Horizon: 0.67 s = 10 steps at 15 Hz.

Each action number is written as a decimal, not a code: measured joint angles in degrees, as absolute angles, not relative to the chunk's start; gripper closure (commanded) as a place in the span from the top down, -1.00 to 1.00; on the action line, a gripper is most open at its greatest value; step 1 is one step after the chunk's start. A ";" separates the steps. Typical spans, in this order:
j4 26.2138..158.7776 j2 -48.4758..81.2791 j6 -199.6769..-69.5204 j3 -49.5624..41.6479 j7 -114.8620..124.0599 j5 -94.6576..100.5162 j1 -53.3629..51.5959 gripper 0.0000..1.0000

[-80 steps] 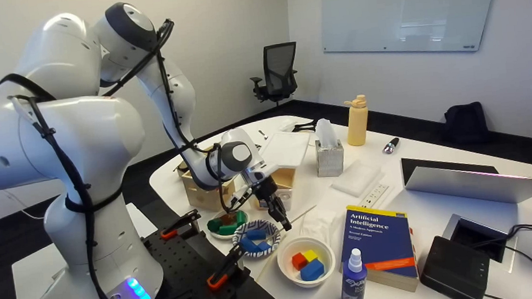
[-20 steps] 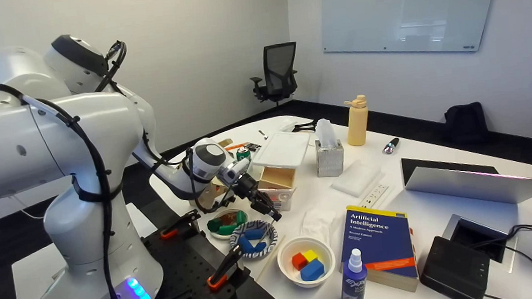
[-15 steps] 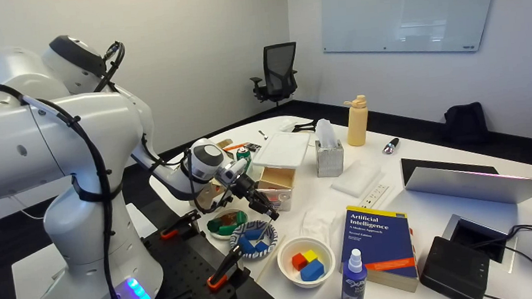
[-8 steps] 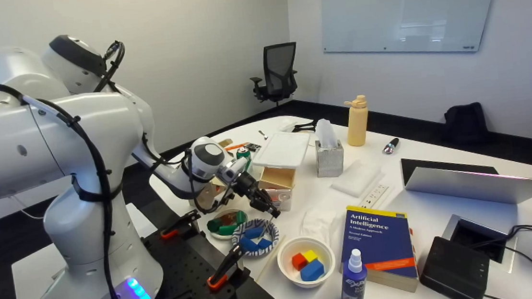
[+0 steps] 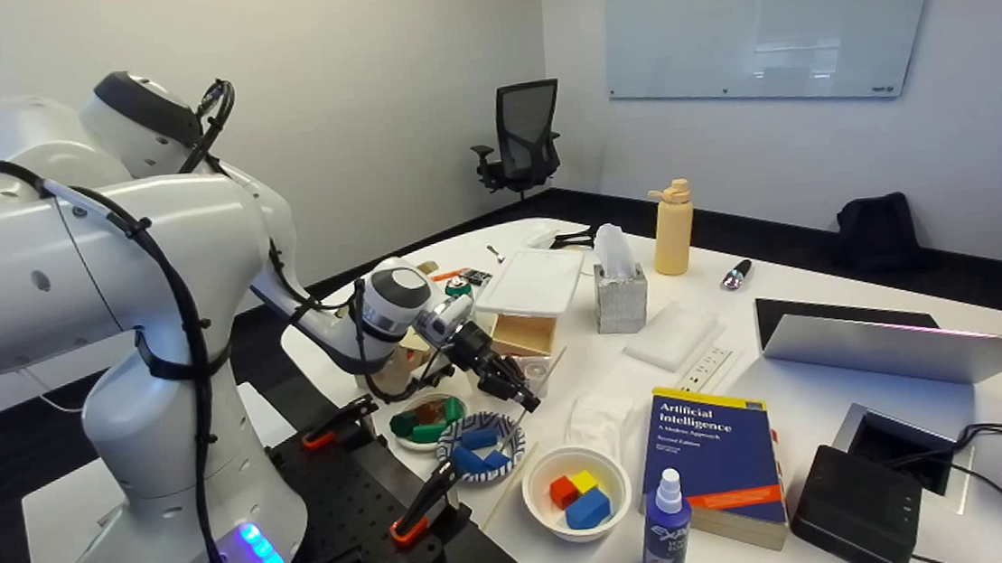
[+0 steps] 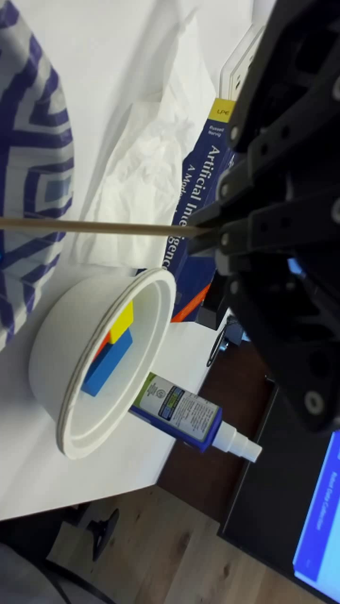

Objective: Use the wooden stirrer to stir the black and white bowl.

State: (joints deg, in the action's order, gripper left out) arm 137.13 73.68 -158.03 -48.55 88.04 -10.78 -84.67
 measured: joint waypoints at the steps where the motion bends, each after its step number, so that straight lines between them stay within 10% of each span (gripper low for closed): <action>1: 137.12 73.81 -157.46 -48.53 88.04 -10.64 -84.67 -0.97; 10: 137.07 73.04 -158.13 -47.27 85.76 -9.63 -84.34 -0.97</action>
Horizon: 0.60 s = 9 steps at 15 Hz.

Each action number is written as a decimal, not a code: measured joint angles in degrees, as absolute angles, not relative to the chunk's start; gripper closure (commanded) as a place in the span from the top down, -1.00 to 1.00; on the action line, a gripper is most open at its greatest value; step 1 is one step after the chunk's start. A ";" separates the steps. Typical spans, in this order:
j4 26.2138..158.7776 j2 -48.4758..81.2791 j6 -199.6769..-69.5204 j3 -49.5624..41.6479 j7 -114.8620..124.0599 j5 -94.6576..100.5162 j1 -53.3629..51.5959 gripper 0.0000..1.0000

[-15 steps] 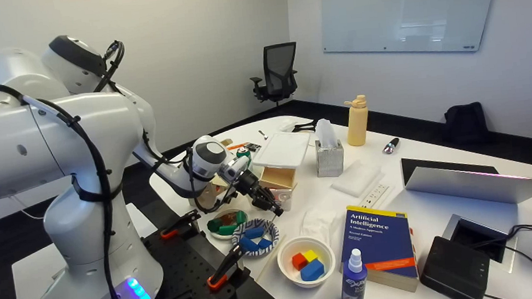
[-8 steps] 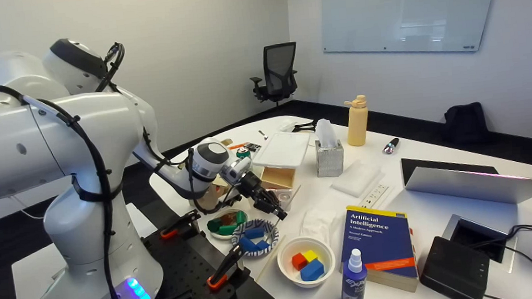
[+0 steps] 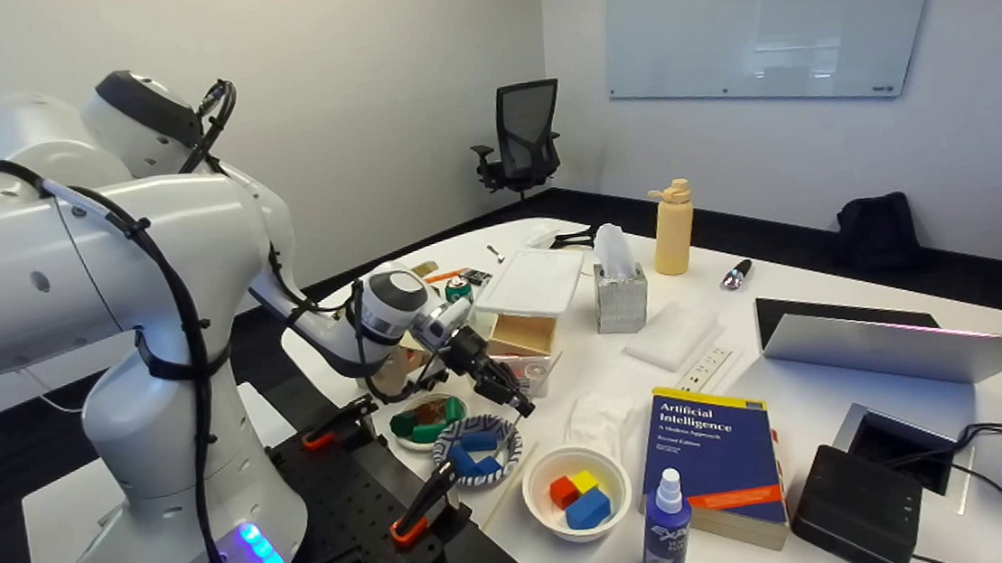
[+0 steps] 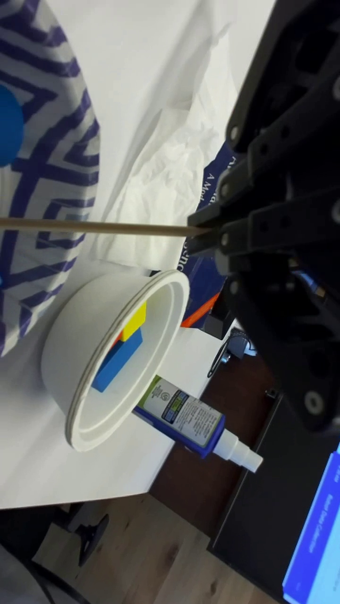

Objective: Use the wooden stirrer to stir the black and white bowl.

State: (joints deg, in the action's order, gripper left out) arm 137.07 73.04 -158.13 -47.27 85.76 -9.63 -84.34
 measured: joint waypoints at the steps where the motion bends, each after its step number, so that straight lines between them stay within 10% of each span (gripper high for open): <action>1: 137.09 72.77 -158.94 -47.15 85.44 -9.63 -84.23 -0.97; 9: 137.00 71.64 -163.51 -47.03 84.59 -10.11 -82.00 -0.97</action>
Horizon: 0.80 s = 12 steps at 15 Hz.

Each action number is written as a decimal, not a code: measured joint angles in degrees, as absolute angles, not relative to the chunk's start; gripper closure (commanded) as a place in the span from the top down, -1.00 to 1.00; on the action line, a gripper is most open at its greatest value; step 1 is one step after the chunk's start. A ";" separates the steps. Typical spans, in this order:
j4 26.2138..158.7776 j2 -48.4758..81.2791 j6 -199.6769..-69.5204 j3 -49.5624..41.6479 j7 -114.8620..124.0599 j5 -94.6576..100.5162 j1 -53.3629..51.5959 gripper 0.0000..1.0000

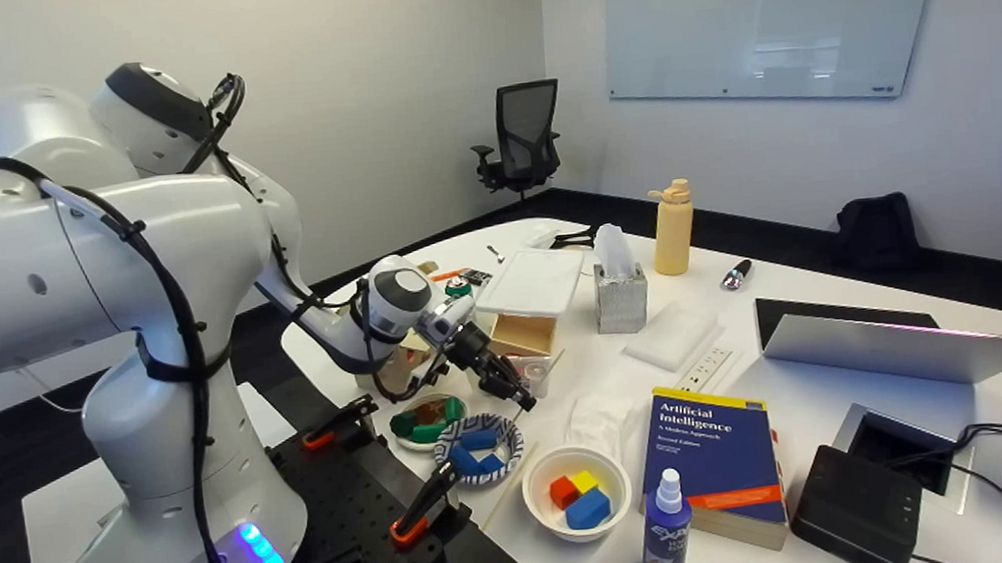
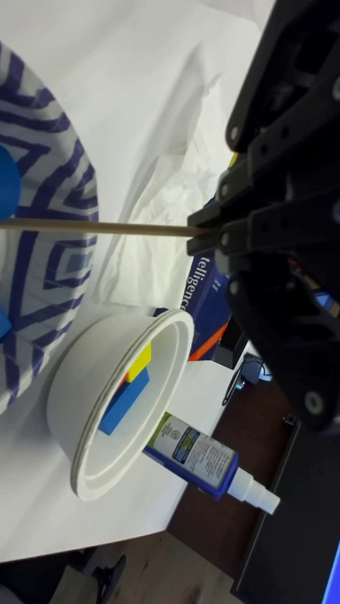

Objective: Use the wooden stirrer to stir the black and white bowl.

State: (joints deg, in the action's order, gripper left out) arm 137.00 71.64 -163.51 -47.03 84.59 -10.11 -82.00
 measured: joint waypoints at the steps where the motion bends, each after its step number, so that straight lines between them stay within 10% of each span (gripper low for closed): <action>1: 136.96 71.65 -163.57 -47.07 84.63 -10.16 -81.64 -0.97; 12: 137.18 70.42 -163.14 -47.16 78.05 -9.57 -78.71 -0.97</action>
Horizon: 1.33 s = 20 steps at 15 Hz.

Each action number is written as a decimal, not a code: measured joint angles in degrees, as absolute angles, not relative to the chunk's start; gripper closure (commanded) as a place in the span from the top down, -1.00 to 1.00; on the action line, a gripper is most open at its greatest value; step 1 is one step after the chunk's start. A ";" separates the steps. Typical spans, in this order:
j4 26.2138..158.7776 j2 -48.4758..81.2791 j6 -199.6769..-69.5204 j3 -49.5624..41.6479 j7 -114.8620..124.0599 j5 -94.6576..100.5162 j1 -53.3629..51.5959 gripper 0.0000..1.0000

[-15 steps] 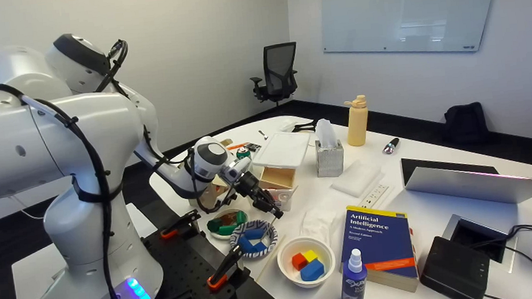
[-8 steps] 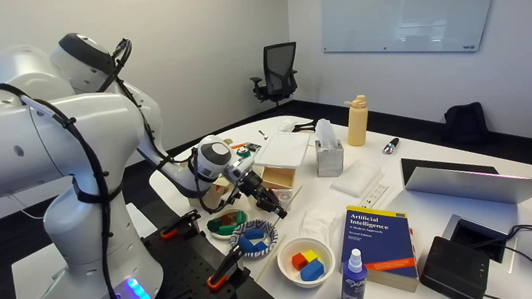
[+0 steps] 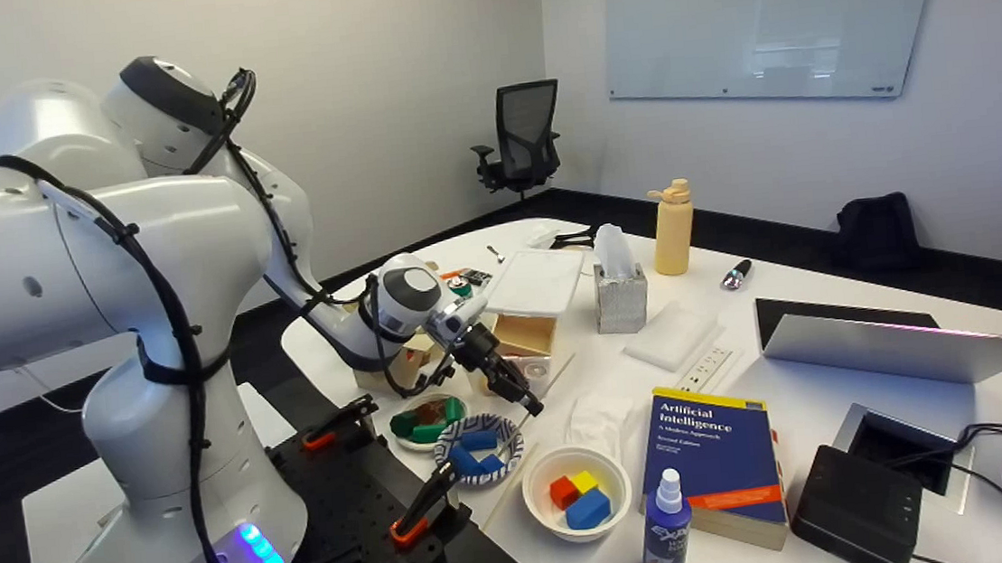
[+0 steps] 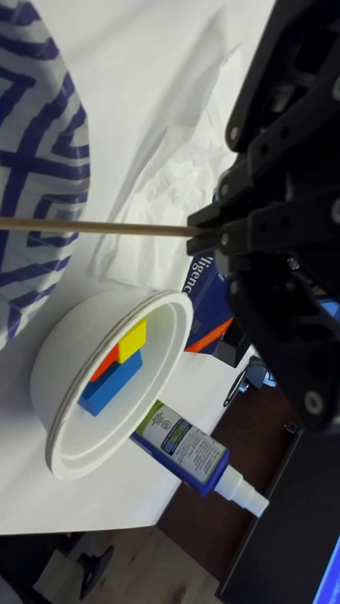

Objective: Use the wooden stirrer to stir the black and white bowl.

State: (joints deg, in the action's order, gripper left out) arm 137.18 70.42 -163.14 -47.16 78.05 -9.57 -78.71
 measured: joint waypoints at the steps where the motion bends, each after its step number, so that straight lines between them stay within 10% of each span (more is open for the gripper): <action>1: 137.36 69.69 -163.81 -47.24 76.44 -9.57 -77.77 -0.97; 10: 134.68 57.12 -174.41 -42.77 48.00 -9.40 -56.19 -0.97; 20: 121.21 50.48 -165.54 -17.94 19.57 -6.65 -21.71 -0.97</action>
State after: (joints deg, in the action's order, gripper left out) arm 121.21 50.48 -165.54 -17.94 19.57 -6.65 -21.71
